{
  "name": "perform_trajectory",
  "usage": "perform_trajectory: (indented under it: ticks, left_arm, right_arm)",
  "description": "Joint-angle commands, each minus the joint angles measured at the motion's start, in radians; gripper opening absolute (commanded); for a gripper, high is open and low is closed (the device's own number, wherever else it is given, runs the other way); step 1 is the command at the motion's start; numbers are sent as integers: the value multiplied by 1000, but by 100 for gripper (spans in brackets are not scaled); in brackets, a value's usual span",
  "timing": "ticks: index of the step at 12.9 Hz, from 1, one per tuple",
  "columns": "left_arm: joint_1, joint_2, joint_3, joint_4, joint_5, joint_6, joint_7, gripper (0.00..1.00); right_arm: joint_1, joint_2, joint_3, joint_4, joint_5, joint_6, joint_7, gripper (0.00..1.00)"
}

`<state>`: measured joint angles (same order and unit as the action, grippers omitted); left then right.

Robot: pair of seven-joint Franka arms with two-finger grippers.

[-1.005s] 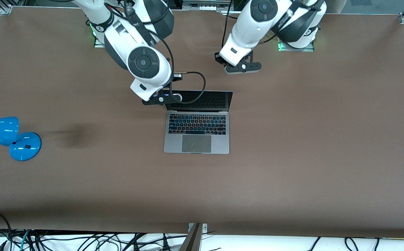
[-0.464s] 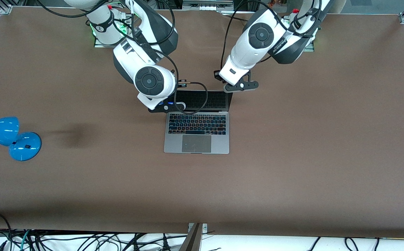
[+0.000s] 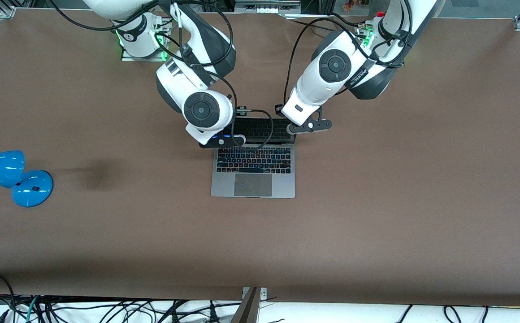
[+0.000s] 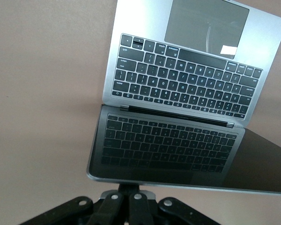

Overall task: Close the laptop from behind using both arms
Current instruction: 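Lower both grippers behind the raised laptop screen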

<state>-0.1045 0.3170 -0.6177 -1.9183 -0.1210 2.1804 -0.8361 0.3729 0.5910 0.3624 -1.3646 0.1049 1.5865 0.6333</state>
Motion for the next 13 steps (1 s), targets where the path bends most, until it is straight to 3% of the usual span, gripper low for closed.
perform_trajectory:
  ticks: [1,13]
  left_arm:
    - [0,30,-2,30,29,-1,-3,0]
    - [-1,132,26,128,87,-2,-4,0]
  right_arm:
    - [4,6,1,6,9,29,16,9]
    - [-6,26,-8,10,-4,132,13,9]
